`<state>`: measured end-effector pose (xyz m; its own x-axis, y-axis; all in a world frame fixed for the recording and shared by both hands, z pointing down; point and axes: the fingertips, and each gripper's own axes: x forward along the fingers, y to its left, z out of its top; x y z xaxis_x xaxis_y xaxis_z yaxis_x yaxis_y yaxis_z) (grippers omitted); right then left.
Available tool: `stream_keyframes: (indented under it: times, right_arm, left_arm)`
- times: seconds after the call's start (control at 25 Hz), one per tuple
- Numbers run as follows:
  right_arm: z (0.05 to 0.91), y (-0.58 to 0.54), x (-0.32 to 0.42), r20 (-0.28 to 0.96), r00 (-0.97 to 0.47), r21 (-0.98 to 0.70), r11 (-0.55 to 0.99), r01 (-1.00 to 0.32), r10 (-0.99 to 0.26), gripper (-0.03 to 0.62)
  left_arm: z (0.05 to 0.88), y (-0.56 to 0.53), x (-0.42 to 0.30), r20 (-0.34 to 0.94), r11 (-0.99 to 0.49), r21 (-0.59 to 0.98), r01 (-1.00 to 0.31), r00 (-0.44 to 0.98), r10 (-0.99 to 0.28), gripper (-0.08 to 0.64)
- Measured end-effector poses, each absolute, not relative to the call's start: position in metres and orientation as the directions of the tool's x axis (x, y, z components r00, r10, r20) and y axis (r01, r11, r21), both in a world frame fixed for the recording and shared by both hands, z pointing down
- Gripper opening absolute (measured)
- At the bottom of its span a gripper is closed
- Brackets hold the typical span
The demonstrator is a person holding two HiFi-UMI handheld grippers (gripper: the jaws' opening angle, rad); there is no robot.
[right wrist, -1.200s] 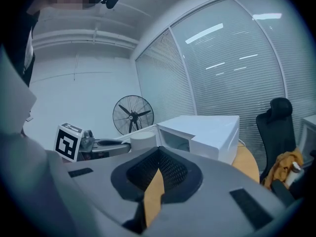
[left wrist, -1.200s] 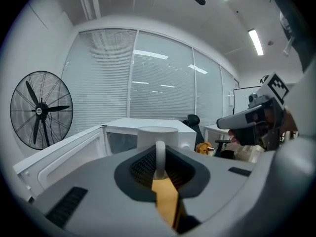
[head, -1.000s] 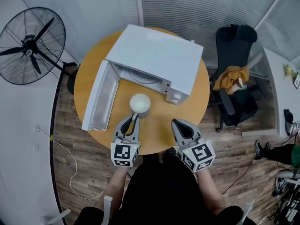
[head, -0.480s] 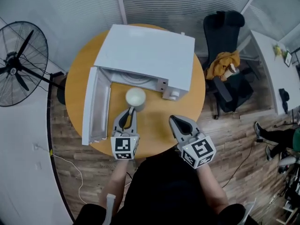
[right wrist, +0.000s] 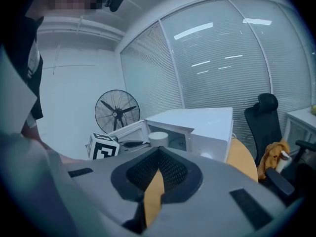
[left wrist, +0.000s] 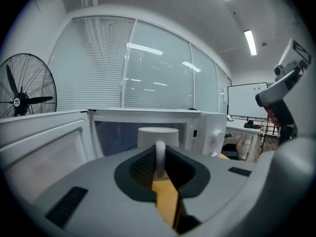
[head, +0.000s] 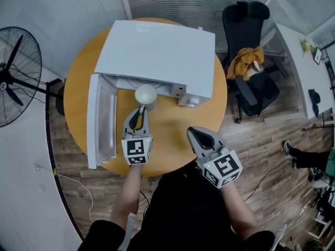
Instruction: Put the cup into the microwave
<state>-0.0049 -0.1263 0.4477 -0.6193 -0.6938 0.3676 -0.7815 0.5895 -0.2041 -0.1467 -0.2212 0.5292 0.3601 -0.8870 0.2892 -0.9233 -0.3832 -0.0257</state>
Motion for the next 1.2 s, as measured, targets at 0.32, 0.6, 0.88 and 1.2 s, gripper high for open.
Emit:
stream_keyframes:
  times: [0.32,0.6,0.88,1.2]
  right_arm:
    - [0.456,-0.132,-0.012,0.395,-0.616,-0.211,0.586,-0.783,-0.681,0.009]
    - [0.466,-0.138,-0.015,0.421,-0.612,-0.22,0.579,-0.785,-0.67,0.009]
    - [0.471,-0.139,-0.015,0.44,-0.604,-0.225,0.569,-0.791,-0.665,0.009]
    - [0.472,-0.142,-0.02,0.446,-0.61,-0.235,0.572,-0.786,-0.655,0.009]
  left_arm:
    - [0.553,-0.251,-0.142,0.276,-0.389,-0.048,-0.92,0.362,-0.89,0.034]
    - [0.573,-0.275,-0.145,0.281,-0.388,-0.048,-0.921,0.36,-0.89,0.034]
    - [0.586,-0.292,-0.147,0.28,-0.374,-0.033,-0.927,0.351,-0.894,0.034]
    - [0.595,-0.308,-0.147,0.273,-0.359,-0.019,-0.933,0.34,-0.9,0.034]
